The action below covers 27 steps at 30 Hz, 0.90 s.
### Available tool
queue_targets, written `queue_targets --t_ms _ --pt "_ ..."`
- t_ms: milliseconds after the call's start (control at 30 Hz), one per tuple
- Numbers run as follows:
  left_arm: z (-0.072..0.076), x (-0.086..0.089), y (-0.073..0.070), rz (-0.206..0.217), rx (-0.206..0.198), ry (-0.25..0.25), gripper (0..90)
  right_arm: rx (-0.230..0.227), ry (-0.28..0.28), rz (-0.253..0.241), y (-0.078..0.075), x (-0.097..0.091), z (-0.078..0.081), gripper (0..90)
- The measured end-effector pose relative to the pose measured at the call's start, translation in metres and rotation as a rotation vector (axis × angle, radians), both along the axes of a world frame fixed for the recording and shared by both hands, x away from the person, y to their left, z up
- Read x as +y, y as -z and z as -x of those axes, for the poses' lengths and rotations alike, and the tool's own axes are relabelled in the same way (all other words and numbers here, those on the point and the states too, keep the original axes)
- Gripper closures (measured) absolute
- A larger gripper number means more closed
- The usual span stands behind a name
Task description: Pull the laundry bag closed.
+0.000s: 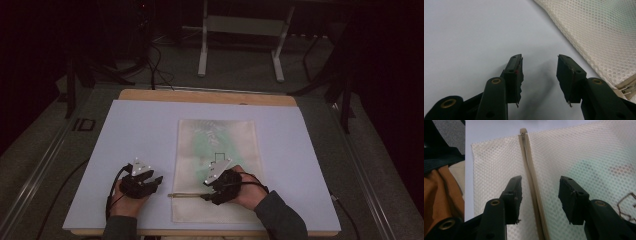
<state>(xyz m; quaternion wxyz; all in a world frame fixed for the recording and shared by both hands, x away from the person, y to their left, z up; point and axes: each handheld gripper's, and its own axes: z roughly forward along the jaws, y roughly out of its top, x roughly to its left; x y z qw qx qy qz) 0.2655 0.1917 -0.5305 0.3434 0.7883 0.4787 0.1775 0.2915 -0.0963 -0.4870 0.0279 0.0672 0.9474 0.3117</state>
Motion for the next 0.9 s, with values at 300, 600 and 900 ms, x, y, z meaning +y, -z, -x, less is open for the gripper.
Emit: queue_targets --t_ms 300,600,900 --pt "0.0 0.0 0.0 0.002 0.001 0.001 55.1 0.005 -0.019 -0.004 0.001 0.014 0.0 54.0" --pt "0.0 0.0 0.0 -0.001 0.002 0.003 55.0 0.006 -0.033 -0.008 0.001 0.023 -0.001 54.6" --pt "0.0 0.0 0.0 -0.001 0.002 0.004 55.0 0.013 -0.041 -0.008 0.004 0.033 -0.002 55.0"
